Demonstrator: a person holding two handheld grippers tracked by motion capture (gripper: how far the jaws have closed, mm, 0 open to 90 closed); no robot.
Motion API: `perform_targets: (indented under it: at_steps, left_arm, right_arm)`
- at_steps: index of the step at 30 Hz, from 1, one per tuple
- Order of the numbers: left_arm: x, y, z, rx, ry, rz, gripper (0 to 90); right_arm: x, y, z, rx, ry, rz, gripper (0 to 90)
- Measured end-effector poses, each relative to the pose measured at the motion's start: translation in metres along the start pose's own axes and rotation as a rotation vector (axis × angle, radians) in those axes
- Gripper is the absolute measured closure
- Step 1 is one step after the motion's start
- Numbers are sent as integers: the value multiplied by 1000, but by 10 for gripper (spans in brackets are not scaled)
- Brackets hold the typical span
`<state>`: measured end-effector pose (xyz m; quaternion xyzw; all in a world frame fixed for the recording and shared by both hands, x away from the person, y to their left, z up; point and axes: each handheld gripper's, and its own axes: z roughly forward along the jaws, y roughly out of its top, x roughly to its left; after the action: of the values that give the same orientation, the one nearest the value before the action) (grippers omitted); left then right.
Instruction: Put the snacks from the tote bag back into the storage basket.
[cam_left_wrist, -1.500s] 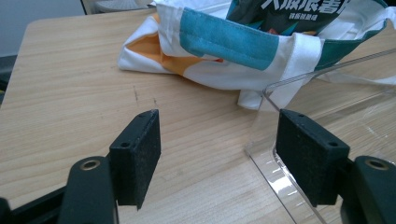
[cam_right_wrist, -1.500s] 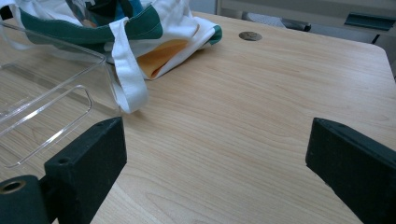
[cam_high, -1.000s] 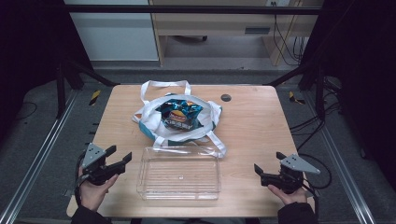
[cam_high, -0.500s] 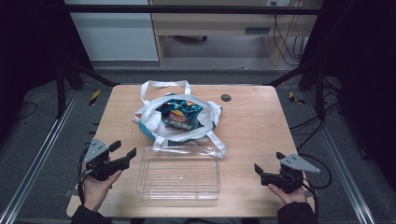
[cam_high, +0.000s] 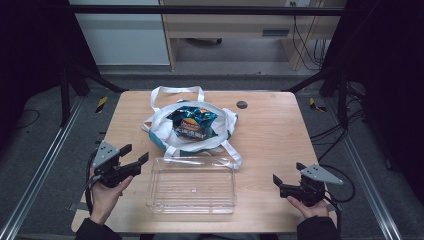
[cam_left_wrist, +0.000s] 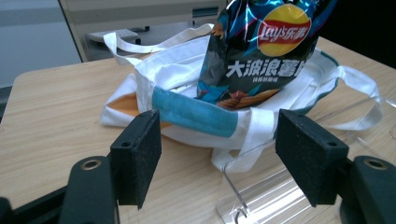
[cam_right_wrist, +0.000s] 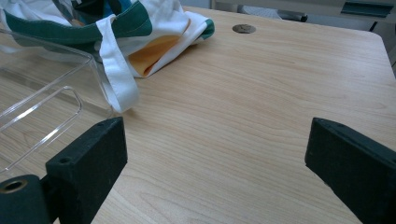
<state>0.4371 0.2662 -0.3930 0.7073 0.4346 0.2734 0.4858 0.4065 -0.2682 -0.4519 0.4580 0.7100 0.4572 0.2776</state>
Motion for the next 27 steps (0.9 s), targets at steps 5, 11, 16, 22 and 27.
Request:
perform_targets:
  at_steps: [5,11,16,22,27]
  left_arm:
    - [-1,8,2,-7,-4,8,311]
    - [-2,17,7,2,-5,21,307]
    - [-1,23,11,-8,-7,24,308]
    - [-4,28,15,-11,-8,31,309]
    - [-5,34,21,-13,-8,30,309]
  right_arm:
    - [0,0,0,0,-1,1,59]
    - [0,0,1,2,0,-7,59]
    - [0,0,1,3,-1,-6,60]
    - [0,0,0,-1,1,-3,59]
    - [0,0,1,1,2,-4,60]
